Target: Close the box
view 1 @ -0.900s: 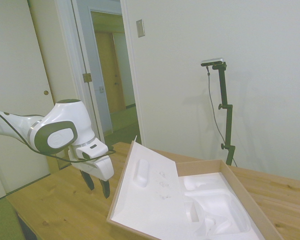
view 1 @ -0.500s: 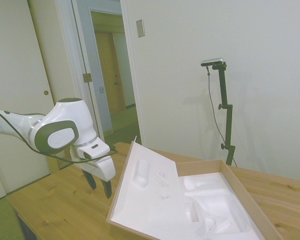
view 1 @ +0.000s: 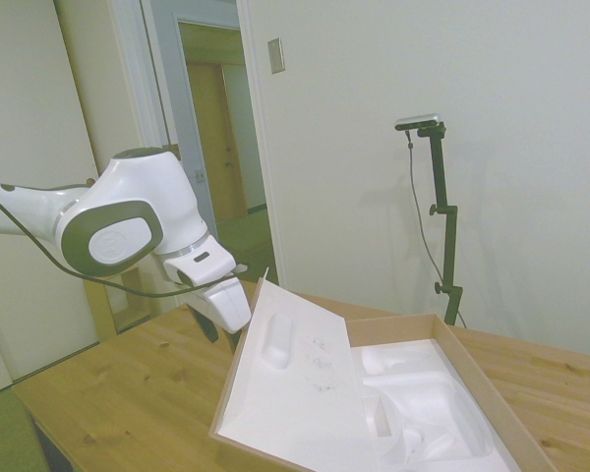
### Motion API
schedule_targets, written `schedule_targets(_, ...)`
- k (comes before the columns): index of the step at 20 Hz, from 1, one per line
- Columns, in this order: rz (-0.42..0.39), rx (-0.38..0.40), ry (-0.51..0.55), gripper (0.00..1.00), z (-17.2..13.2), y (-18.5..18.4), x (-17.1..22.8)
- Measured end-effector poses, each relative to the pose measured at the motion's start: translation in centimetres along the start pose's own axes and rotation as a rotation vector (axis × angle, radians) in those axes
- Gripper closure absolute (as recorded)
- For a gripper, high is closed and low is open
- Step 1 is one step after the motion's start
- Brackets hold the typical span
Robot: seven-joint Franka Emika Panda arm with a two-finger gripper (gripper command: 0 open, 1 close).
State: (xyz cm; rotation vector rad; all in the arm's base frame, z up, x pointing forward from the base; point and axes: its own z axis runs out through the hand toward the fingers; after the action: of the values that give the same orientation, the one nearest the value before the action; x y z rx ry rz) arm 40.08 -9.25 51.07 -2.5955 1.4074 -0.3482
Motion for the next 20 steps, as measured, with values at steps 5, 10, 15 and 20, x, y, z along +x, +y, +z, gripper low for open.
schedule_targets(5,0.086,0.062,0.045,0.0,-5.5,3.7,5.8)
schedule_targets(10,0.177,0.123,0.058,0.0,-10.3,8.1,12.6)
schedule_targets(15,0.264,0.153,0.08,0.0,-11.3,12.0,20.8)
schedule_targets(20,0.243,0.128,0.088,0.0,-9.9,12.4,23.3)
